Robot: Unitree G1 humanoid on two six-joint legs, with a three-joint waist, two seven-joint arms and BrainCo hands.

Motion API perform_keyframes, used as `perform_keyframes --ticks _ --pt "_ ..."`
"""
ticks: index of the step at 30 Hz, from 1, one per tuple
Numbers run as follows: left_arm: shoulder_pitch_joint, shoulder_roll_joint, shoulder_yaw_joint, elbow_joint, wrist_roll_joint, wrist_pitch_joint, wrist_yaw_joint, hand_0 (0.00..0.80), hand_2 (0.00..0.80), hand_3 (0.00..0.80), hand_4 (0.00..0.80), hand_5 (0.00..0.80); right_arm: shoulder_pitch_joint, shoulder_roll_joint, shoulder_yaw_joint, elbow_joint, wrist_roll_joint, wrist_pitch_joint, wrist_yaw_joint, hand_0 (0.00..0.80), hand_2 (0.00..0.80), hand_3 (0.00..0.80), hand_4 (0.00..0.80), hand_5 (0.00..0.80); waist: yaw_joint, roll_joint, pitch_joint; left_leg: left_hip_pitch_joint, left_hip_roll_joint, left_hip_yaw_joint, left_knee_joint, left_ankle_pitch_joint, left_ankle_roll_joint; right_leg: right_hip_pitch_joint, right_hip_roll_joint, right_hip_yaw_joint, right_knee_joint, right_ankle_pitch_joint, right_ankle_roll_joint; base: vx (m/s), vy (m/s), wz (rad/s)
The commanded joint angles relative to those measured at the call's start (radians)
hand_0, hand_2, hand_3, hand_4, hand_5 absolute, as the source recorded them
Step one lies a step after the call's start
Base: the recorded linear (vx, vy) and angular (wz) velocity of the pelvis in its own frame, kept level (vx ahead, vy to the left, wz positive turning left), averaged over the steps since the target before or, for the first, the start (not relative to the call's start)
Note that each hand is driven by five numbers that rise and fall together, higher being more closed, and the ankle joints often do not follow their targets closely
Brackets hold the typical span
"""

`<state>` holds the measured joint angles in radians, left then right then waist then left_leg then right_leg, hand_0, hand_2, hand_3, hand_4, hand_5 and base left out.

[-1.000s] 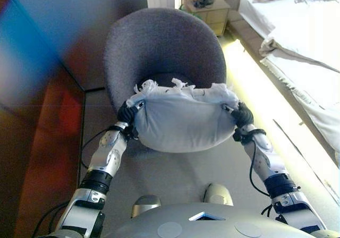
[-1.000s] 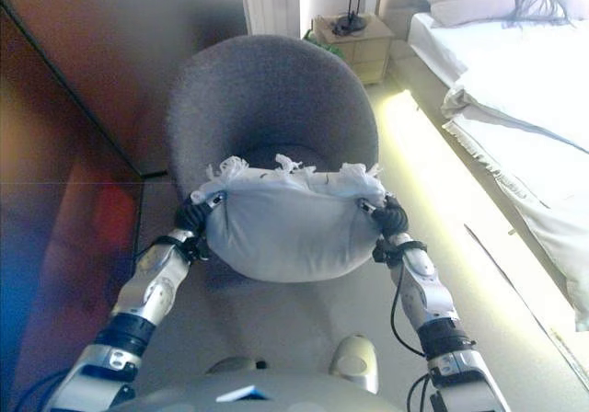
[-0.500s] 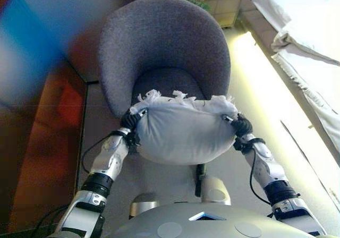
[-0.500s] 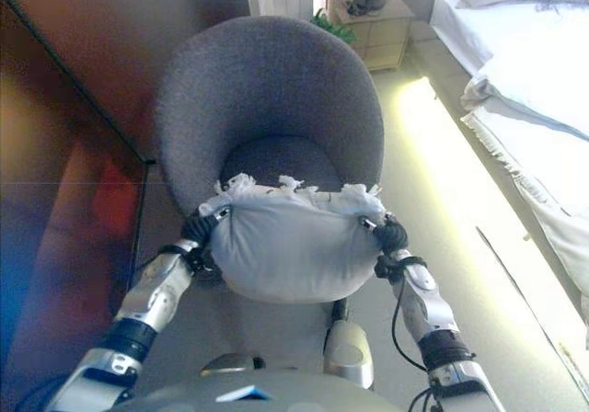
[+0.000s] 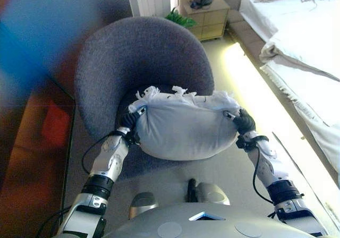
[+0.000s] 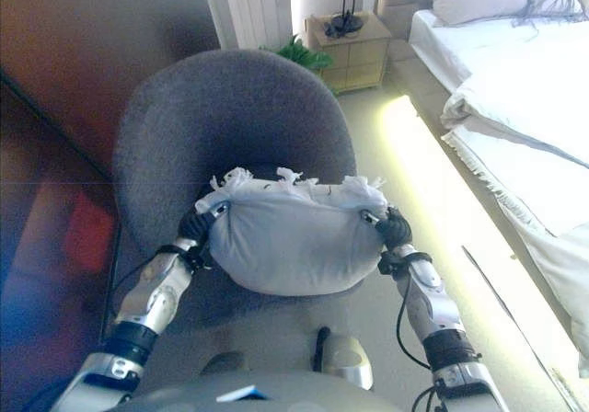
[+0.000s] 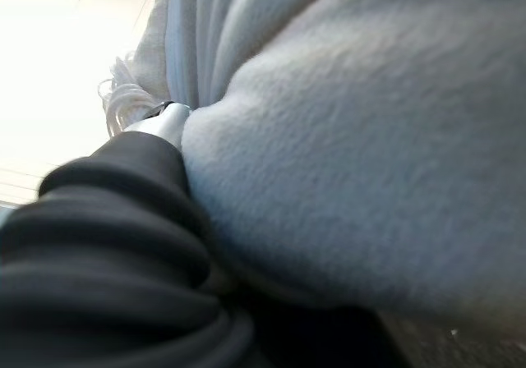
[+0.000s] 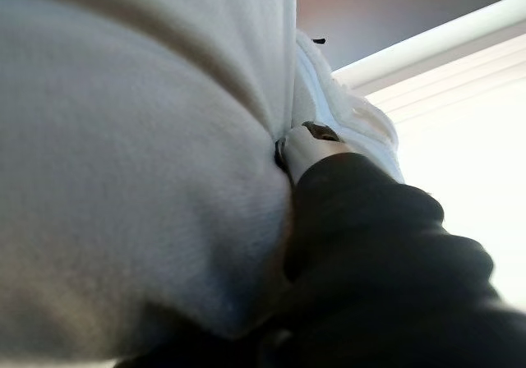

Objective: Pick up the cushion and take it to the sofa

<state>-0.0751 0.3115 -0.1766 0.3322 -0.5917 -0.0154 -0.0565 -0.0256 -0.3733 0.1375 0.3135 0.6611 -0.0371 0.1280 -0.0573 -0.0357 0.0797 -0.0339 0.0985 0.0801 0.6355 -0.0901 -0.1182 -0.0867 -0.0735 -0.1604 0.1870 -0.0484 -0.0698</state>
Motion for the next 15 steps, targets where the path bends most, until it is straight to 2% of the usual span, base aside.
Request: perform_keyframes --ticks 1,6,9,11,13,14,15 --pt "-0.024 0.014 0.014 -0.126 -0.030 -0.093 -0.008 0.800 0.800 0.800 0.800 0.800 -0.066 0.006 0.034 -0.117 0.025 -0.048 0.043 0.800 0.800 0.800 0.800 0.800 0.025 -0.011 -0.028 0.013 -0.019 0.039 -0.214 0.135 0.060 0.076 -0.040 0.006 -0.087 0.079 0.100 0.216 0.097 -0.06" --pt "-0.039 0.014 0.015 -0.112 -0.032 -0.081 -0.029 0.800 0.800 0.800 0.800 0.800 -0.079 0.008 0.054 -0.113 0.021 -0.033 0.027 0.800 0.800 0.800 0.800 0.800 0.061 0.014 -0.018 0.001 -0.032 0.037 -0.482 0.154 0.046 0.143 -0.032 0.022 -0.099 0.043 0.124 0.183 0.094 -0.08" --pt "-0.041 0.006 0.009 -0.098 -0.021 -0.084 -0.034 0.800 0.800 0.800 0.800 0.800 -0.078 0.015 0.070 -0.108 0.032 -0.034 0.025 0.800 0.800 0.800 0.800 0.800 0.091 0.016 -0.015 -0.062 -0.041 0.038 -0.547 0.186 0.039 0.209 -0.040 0.030 -0.126 0.020 0.134 0.195 0.124 -0.04" --pt "-0.048 0.008 0.021 -0.088 -0.021 -0.075 -0.044 0.800 0.800 0.800 0.800 0.800 -0.087 0.020 0.076 -0.097 0.050 -0.030 0.039 0.800 0.800 0.800 0.800 0.800 0.104 0.009 -0.018 -0.087 -0.051 0.038 -0.533 0.164 0.052 0.234 -0.061 0.031 -0.127 0.009 0.147 0.125 0.108 -0.35" --pt "-0.074 0.007 0.030 -0.045 -0.018 -0.076 -0.051 0.800 0.800 0.800 0.800 0.800 -0.109 0.044 0.079 -0.064 0.049 -0.014 0.060 0.800 0.800 0.800 0.800 0.800 0.109 0.013 -0.029 -0.069 -0.055 0.054 -0.541 0.139 0.072 0.241 -0.096 0.003 -0.090 -0.013 0.165 0.131 0.130 -0.51" --pt "-0.085 0.012 0.030 -0.036 -0.013 -0.072 -0.049 0.800 0.800 0.800 0.800 0.800 -0.115 0.050 0.079 -0.059 0.039 -0.010 0.066 0.800 0.800 0.800 0.800 0.800 0.112 0.016 -0.032 -0.069 -0.060 0.056 -0.530 0.128 0.080 0.241 -0.112 -0.006 -0.057 -0.025 0.170 0.136 0.134 -0.16" --pt "-0.099 0.020 0.023 -0.024 -0.021 -0.068 -0.039 0.800 0.800 0.800 0.800 0.800 -0.127 0.055 0.086 -0.056 0.038 -0.006 0.062 0.800 0.800 0.800 0.800 0.800 0.118 0.019 -0.030 -0.071 -0.065 0.065 -0.507 0.110 0.100 0.216 -0.154 -0.025 0.050 -0.008 0.171 0.150 0.163 0.07"
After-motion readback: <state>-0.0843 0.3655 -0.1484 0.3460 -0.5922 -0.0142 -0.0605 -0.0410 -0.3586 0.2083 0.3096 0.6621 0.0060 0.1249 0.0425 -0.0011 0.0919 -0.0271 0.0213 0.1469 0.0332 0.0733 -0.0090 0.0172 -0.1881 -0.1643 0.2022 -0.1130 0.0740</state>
